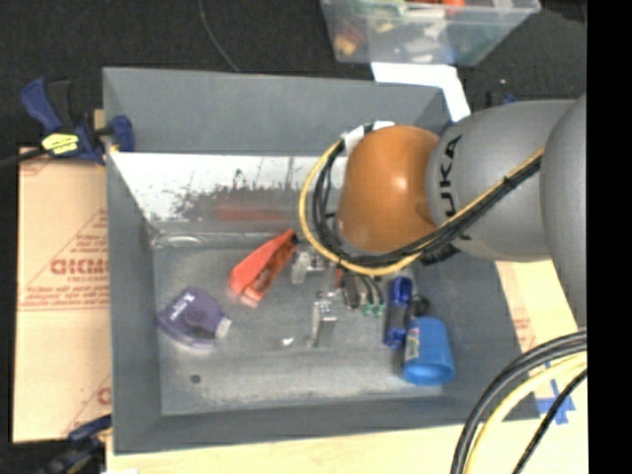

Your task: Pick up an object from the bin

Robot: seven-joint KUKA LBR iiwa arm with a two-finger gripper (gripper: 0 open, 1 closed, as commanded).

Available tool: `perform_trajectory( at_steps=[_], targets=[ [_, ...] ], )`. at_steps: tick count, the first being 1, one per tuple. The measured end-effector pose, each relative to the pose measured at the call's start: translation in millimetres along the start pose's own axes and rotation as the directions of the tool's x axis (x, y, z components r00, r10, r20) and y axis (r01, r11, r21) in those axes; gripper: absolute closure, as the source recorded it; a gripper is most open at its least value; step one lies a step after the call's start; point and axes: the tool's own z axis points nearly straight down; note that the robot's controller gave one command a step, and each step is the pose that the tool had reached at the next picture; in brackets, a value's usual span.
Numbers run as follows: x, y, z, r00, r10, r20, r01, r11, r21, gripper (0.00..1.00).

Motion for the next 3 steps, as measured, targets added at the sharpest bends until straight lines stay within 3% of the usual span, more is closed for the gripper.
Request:
perform_trajectory(
  at_steps=[1, 2, 3],
  targets=[
    [-2.1, -0.2, -4.1, 1.000, 0.002, 0.008, -0.002, 1.000, -0.001, 0.00],
    [-84.7, 27.0, 68.9, 0.944, -0.329, 0.016, 0.329, 0.944, 0.004, 0.00],
    [-80.7, 40.0, 7.2, 0.902, -0.431, 0.016, 0.431, 0.902, 0.006, 0.00]
  ],
)
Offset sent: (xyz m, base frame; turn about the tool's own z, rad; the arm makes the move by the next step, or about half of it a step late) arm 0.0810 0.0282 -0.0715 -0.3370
